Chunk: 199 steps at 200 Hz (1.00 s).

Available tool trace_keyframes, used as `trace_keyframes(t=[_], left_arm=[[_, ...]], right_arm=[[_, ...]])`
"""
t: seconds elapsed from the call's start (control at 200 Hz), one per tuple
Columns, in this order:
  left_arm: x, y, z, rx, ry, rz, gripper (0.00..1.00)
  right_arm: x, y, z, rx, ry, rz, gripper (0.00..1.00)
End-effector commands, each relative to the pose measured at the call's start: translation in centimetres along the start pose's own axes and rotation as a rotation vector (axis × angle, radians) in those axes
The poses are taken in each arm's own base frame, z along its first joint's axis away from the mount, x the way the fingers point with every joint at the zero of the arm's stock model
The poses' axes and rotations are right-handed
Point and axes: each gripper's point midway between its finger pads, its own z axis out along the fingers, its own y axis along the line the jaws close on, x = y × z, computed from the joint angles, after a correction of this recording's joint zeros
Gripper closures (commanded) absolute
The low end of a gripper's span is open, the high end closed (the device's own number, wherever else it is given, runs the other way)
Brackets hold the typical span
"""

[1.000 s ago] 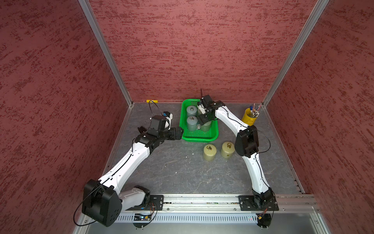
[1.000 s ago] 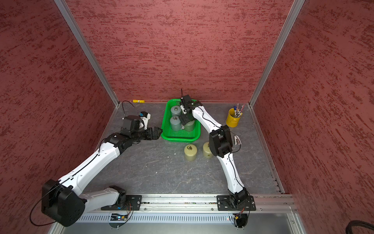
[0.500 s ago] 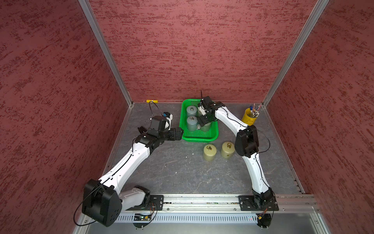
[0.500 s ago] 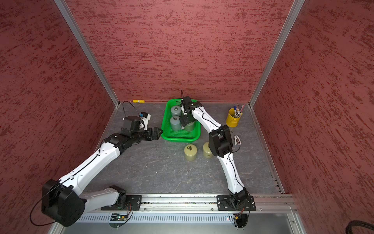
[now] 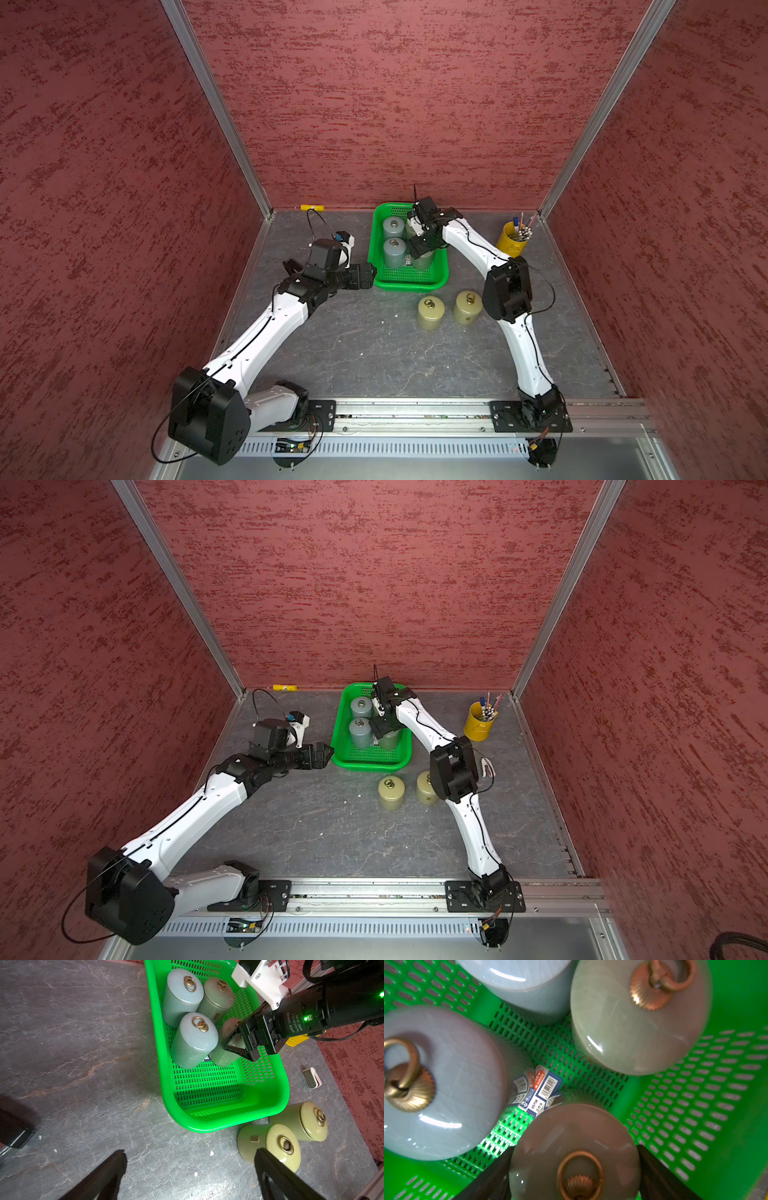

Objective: Take the tea canister out of the basket
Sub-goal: Pick up the tea canister from the basket.

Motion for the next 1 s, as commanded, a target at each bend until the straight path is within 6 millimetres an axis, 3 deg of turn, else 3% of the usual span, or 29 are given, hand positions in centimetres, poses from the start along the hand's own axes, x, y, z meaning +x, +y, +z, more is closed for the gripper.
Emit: trace_keyframes(t=[0.0,0.075,0.2,0.321,0.551,0.822,0.992], left_arm=[[-0.2,0.0,-0.2,0.006,-0.012,0.011,0.0],[-0.2,0.1,-0.2,0.005,-0.012,0.012,0.0],[-0.3,0.0,-0.2,0.006,-0.015,0.013,0.0],[-0.4,0.0,-0.2,0.005,-0.016,0.013,0.0],[-0.5,-0.1,-0.3,0.007,-0.019,0.014,0.0],[-0.5,-0.1,-0.3,0.008,-0.019,0.014,0.0],[-0.4,0.0,-0.3,0.006,-0.018,0.011,0.0]], right_arm=[[1.3,0.1,1.6,-0.033,0.047,0.023,0.2],[1.2,0.1,1.5,-0.034,0.044,0.024,0.31],[0.9,0.1,1.1,-0.033,0.033,0.024,0.41],[0.6,-0.1,0.3,-0.028,0.02,0.024,0.65],[-0.1,-0.2,-1.4,-0.023,-0.012,0.035,1.0],[-1.2,-0.3,-5.4,-0.021,-0.081,0.053,1.0],[-2.1,-0.5,-9.0,-0.012,-0.143,0.054,1.0]])
